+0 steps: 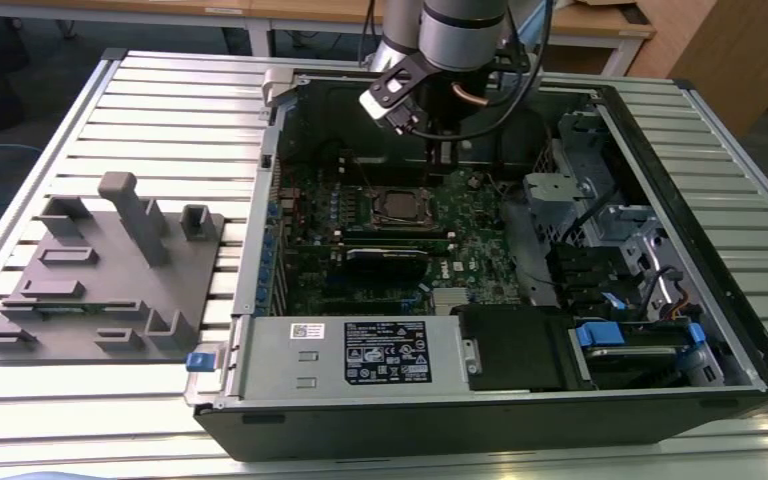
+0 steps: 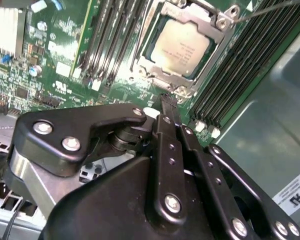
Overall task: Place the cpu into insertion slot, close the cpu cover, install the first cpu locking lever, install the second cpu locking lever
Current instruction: 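Close the cpu cover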
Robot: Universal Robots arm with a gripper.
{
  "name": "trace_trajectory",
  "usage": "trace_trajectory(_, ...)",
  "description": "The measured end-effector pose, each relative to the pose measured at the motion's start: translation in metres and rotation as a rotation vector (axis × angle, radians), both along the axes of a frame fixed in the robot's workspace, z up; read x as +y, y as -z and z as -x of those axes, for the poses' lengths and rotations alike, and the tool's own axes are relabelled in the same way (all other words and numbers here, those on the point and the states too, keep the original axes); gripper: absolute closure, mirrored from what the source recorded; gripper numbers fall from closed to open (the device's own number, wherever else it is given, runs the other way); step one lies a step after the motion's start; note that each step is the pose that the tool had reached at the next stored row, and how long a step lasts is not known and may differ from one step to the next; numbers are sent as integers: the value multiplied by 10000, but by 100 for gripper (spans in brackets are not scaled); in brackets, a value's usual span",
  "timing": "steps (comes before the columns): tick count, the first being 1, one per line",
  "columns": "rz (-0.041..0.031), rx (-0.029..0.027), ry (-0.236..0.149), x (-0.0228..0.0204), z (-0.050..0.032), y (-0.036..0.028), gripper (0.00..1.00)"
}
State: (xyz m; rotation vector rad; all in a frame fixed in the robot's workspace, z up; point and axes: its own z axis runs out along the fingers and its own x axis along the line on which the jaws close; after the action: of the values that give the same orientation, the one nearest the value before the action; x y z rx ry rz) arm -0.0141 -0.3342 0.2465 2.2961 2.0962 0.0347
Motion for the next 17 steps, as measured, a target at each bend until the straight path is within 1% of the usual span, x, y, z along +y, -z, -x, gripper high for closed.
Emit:
trace_trajectory(5,0,-7,0,0,111,8,90)
trace_trajectory(9,0,-9,0,0,171,13,90)
trace_trajectory(17,0,-9,-1,0,181,13,90)
